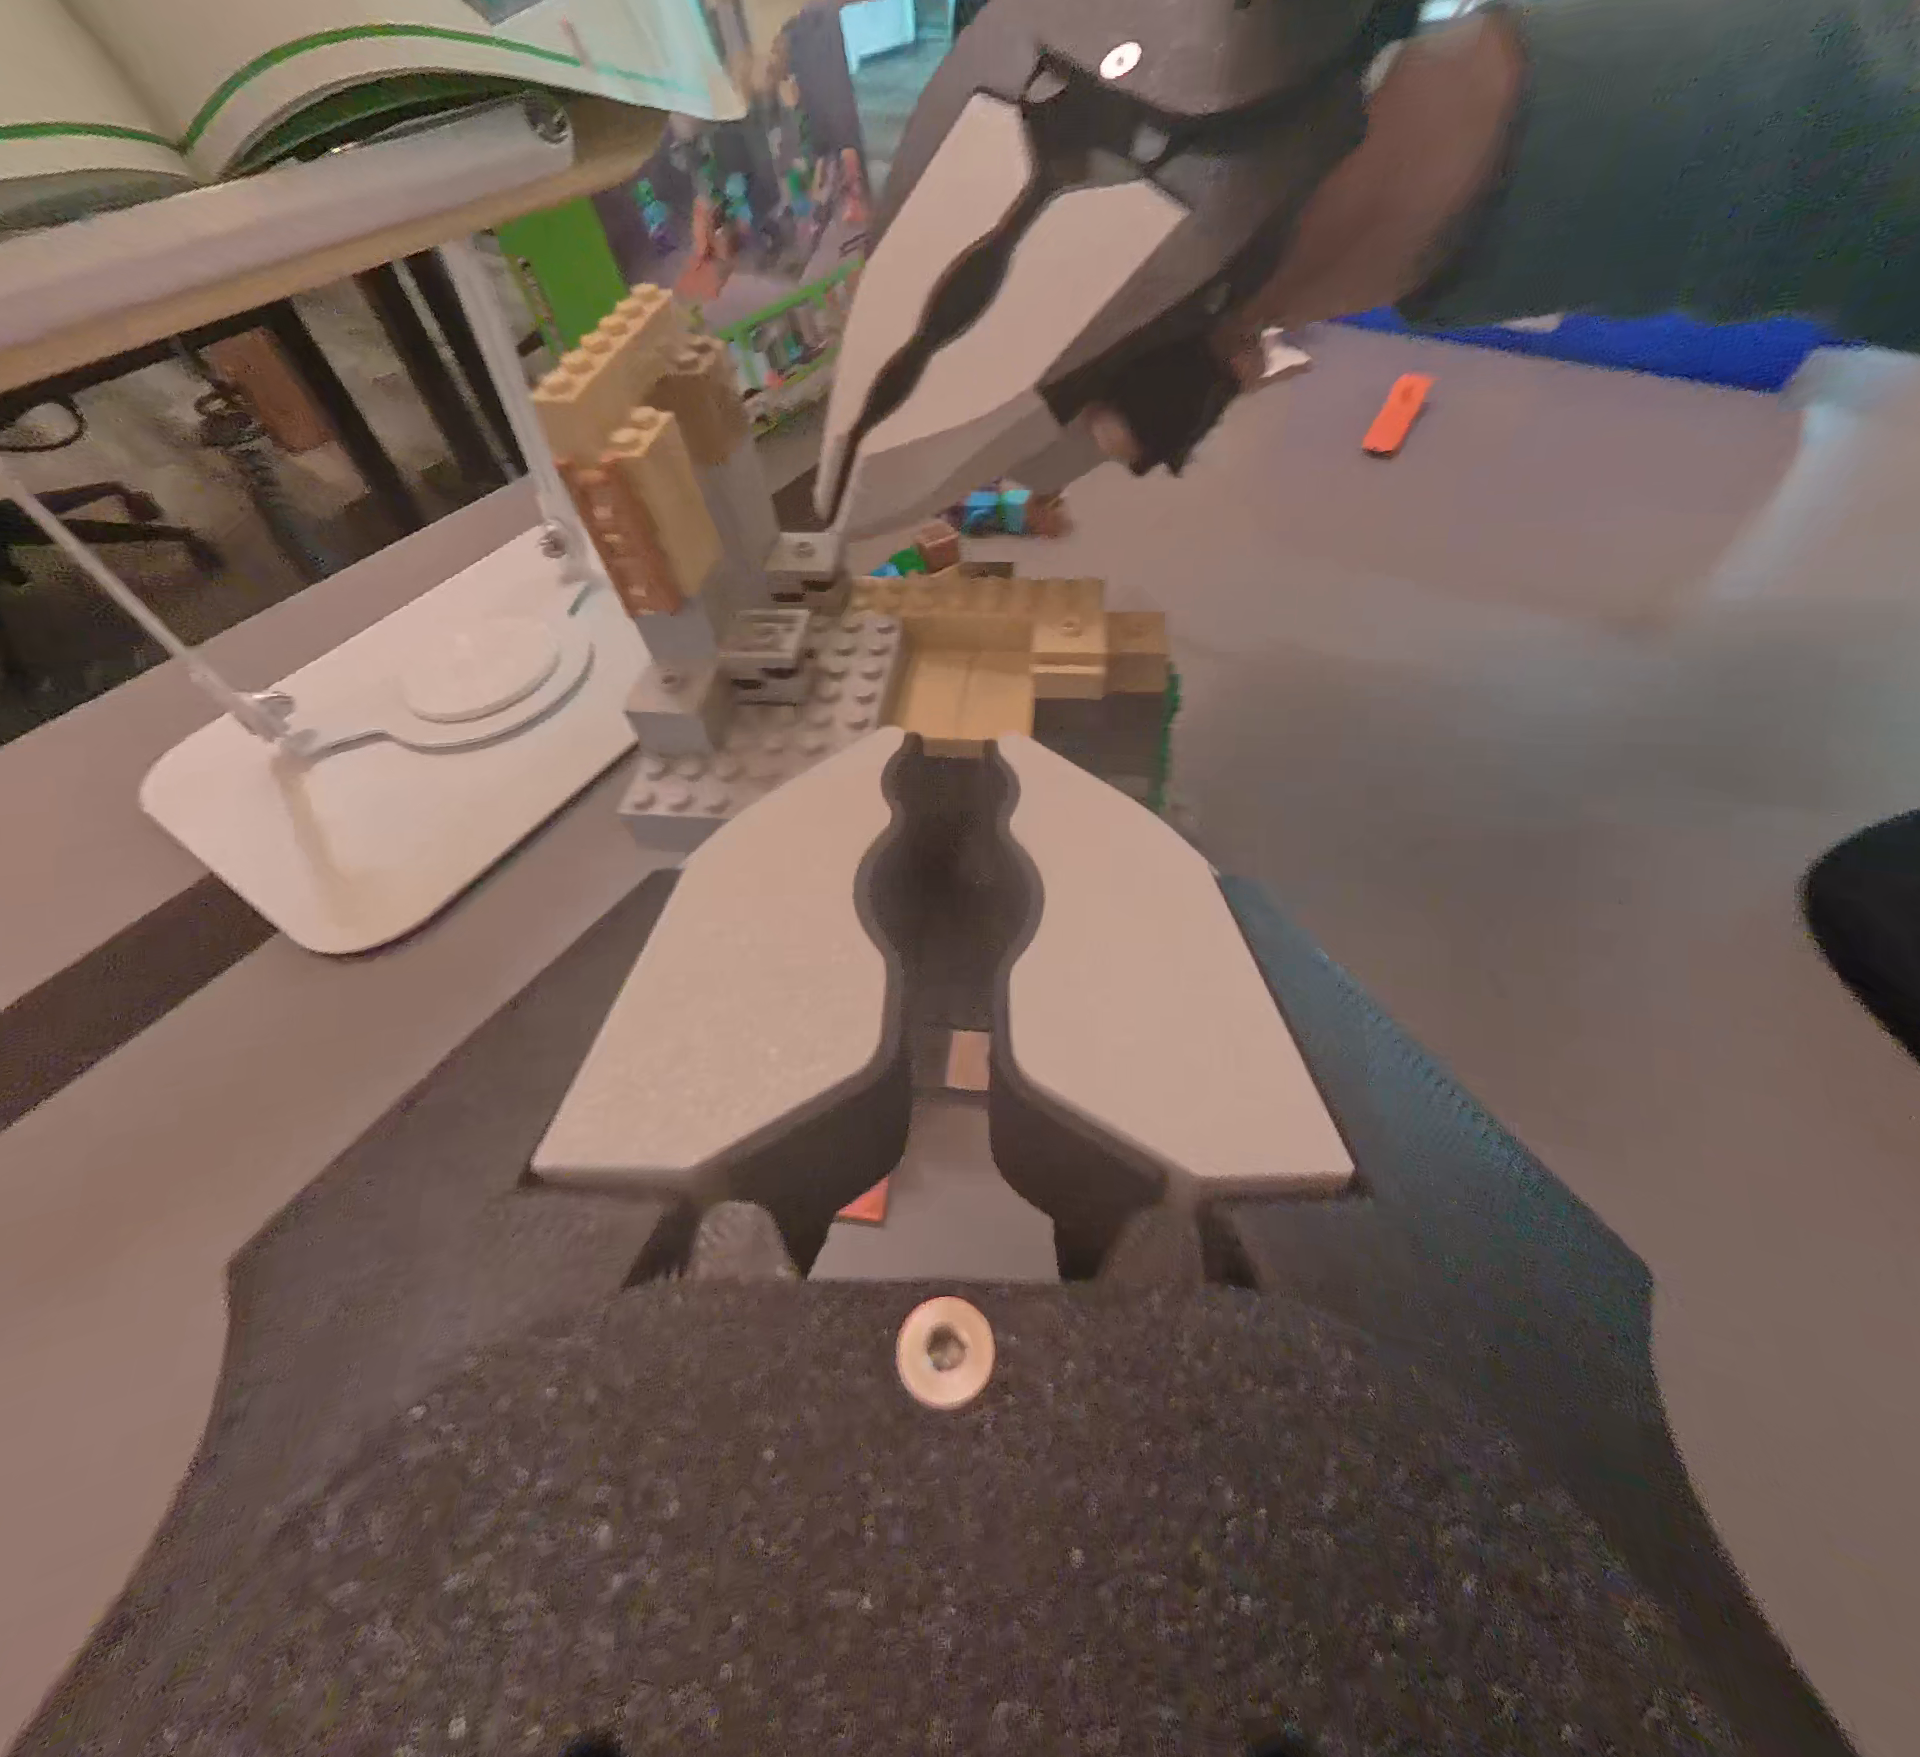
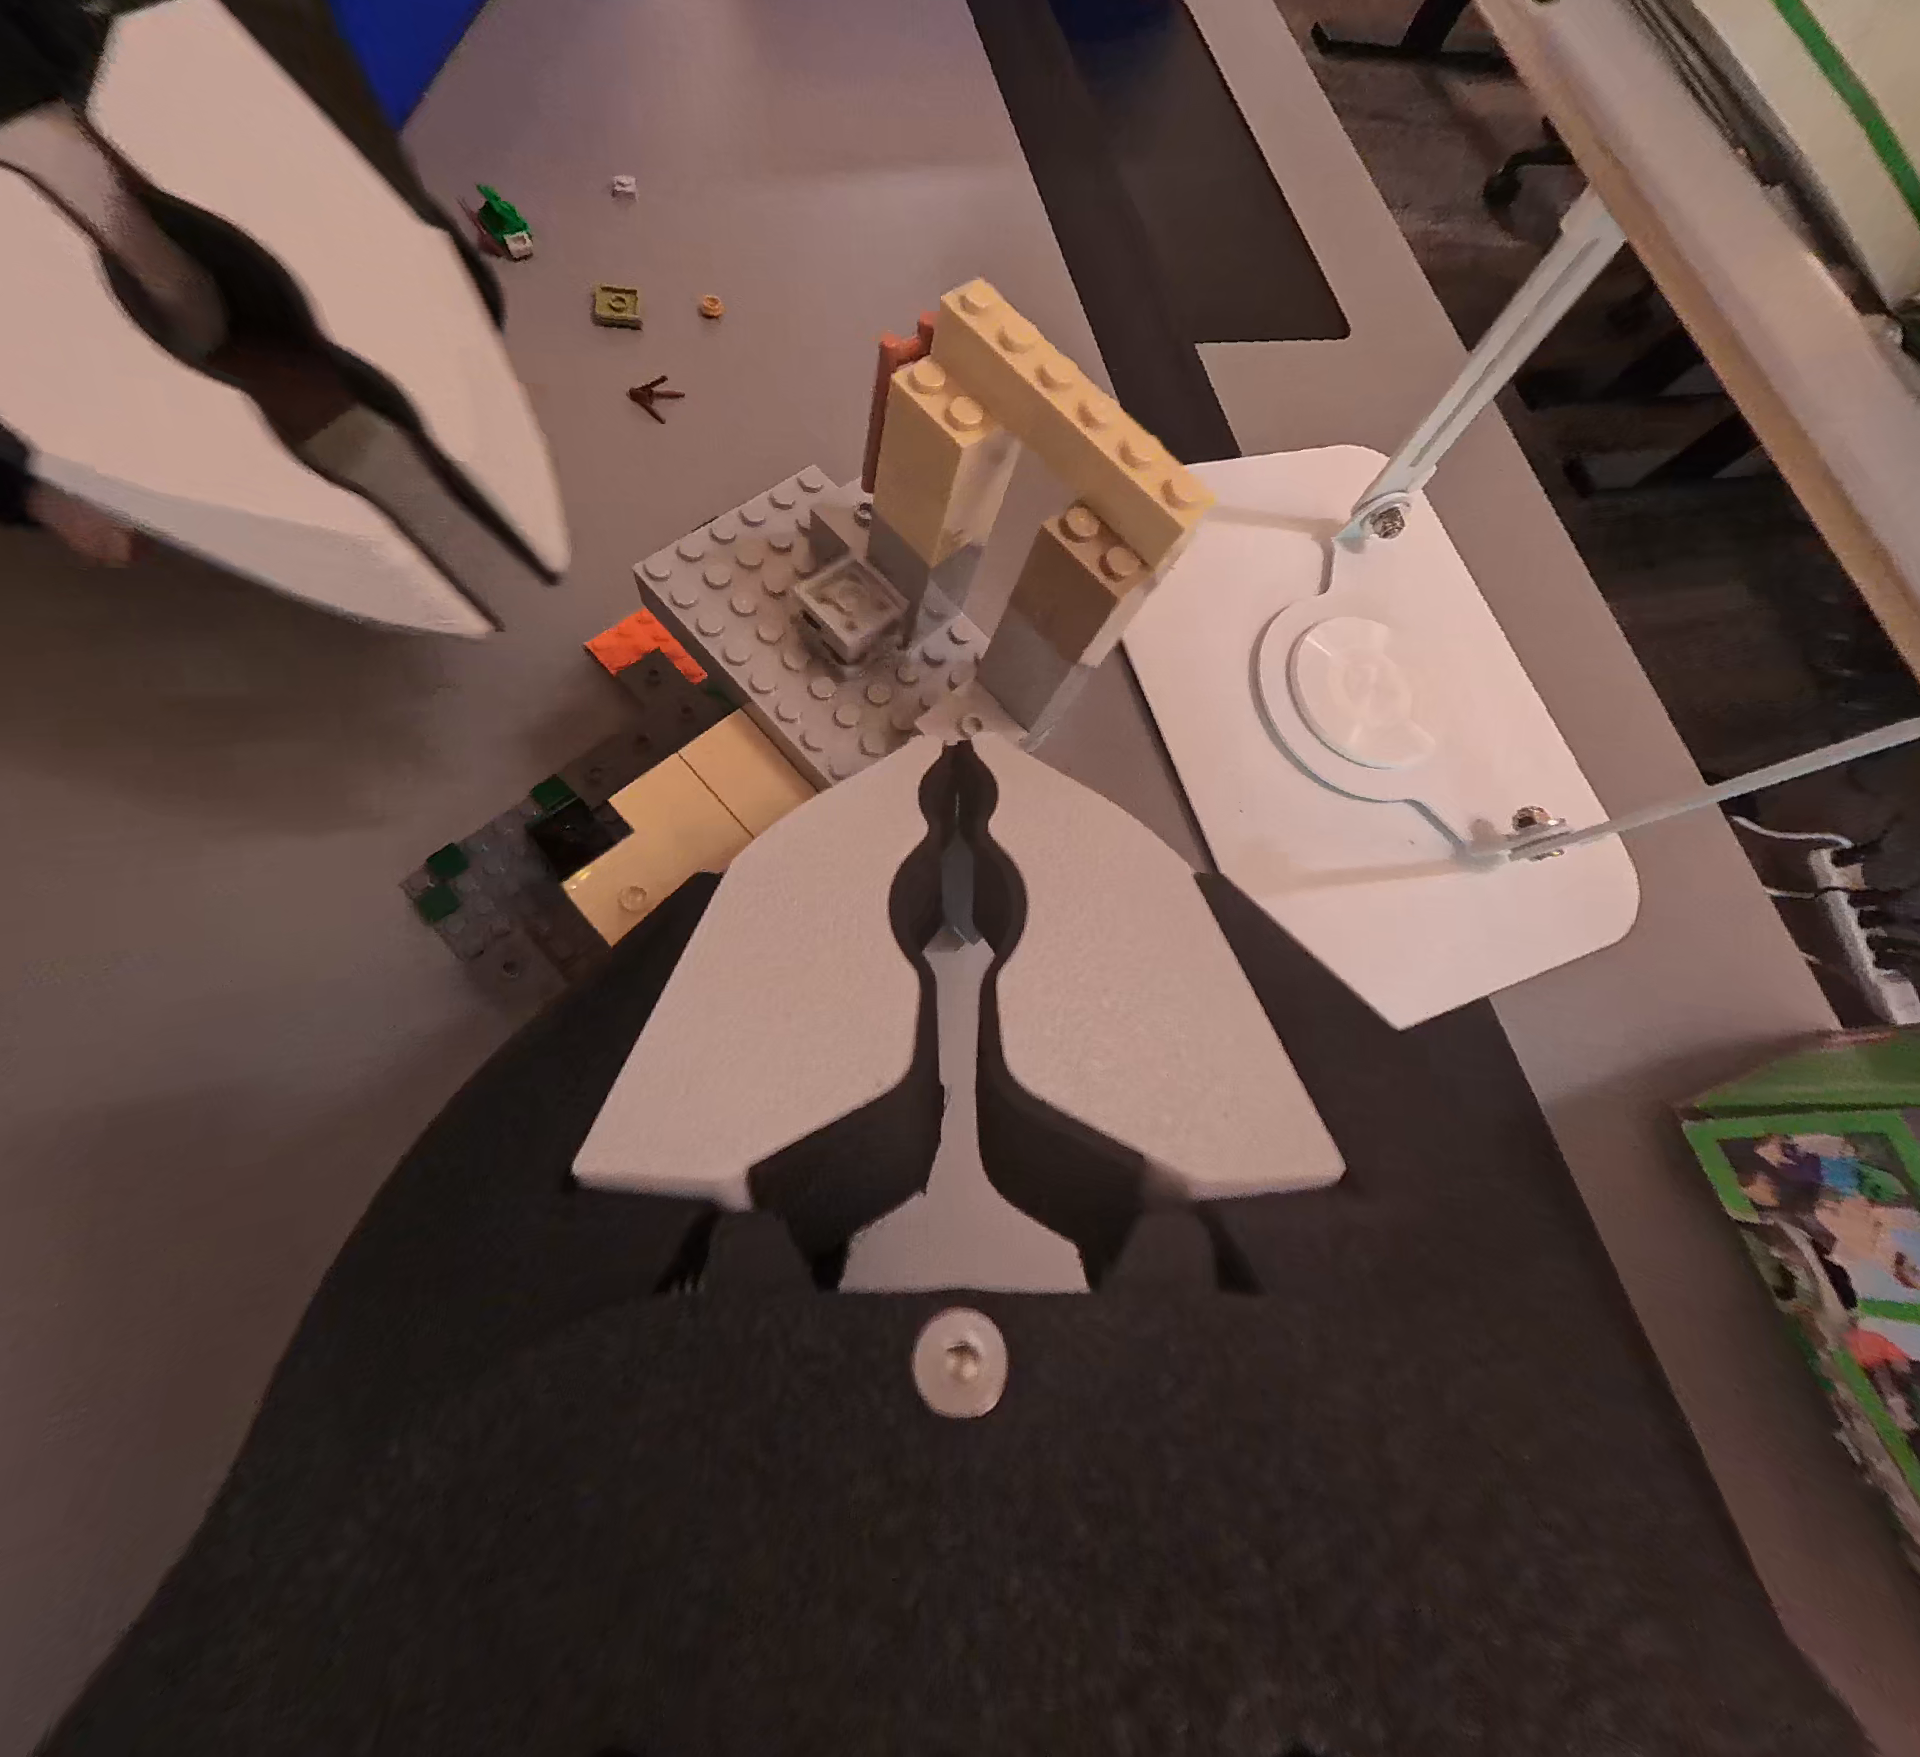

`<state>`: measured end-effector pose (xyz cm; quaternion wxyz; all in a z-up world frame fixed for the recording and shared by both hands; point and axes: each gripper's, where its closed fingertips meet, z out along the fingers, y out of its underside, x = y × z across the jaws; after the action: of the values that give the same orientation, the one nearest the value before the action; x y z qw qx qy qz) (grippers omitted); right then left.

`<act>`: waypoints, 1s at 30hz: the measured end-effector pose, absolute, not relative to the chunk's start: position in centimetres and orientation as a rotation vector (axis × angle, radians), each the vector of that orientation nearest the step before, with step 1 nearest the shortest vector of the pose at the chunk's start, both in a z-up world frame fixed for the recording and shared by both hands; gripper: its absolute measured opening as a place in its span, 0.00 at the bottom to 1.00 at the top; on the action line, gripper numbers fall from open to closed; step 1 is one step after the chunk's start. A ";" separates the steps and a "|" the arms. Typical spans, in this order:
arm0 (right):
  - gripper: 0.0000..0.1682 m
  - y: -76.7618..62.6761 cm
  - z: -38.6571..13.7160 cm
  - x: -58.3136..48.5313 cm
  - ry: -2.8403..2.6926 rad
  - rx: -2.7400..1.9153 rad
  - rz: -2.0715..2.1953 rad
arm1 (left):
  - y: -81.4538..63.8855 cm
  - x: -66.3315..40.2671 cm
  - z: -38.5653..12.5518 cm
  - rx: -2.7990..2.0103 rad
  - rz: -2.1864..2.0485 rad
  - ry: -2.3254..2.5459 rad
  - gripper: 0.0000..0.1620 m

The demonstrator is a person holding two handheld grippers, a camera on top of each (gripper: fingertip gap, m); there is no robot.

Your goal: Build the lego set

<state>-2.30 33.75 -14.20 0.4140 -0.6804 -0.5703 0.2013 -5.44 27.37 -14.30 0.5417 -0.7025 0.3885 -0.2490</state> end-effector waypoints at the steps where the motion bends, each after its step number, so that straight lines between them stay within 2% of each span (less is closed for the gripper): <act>1: 0.00 33.5 -13.9 -2.4 -1.441 -1.692 0.498 | 27.9 -5.5 -14.2 -1.679 -0.563 0.927 0.07; 3: 0.00 32.7 -13.3 -3.0 -1.475 -1.646 0.467 | 28.6 -5.7 -14.0 -1.692 -0.529 0.925 0.07; 4: 0.05 32.3 -13.1 -3.5 -1.494 -1.636 0.444 | 28.9 -5.9 -13.9 -1.698 -0.516 0.919 0.07; 7: 0.11 31.4 -13.5 -4.8 -1.535 -1.655 0.365 | 29.5 -6.4 -14.0 -1.715 -0.499 0.911 0.07; 12: 0.14 32.1 -14.6 -5.5 -1.477 -1.711 0.179 | 29.4 -7.2 -14.1 -1.721 -0.474 0.907 0.07; 19: 0.06 32.7 -14.6 -5.4 -1.390 -1.715 0.134 | 28.9 -7.5 -14.3 -1.718 -0.484 0.920 0.07; 21: 0.02 32.7 -14.3 -5.0 -1.330 -1.737 0.197 | 28.8 -7.4 -14.2 -1.713 -0.496 0.920 0.07; 26: 0.01 33.2 -14.0 -4.0 -1.143 -1.843 0.477 | 29.2 -6.7 -14.1 -1.707 -0.511 0.929 0.09; 30: 0.01 32.8 -12.5 -4.0 -0.955 -1.879 0.871 | 29.7 -5.9 -13.6 -1.696 -0.496 0.939 0.10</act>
<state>-4.04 32.79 -12.54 0.4172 -0.7488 -0.3804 0.3471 -5.91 29.68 -13.59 0.5400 -0.7133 0.3950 -0.2087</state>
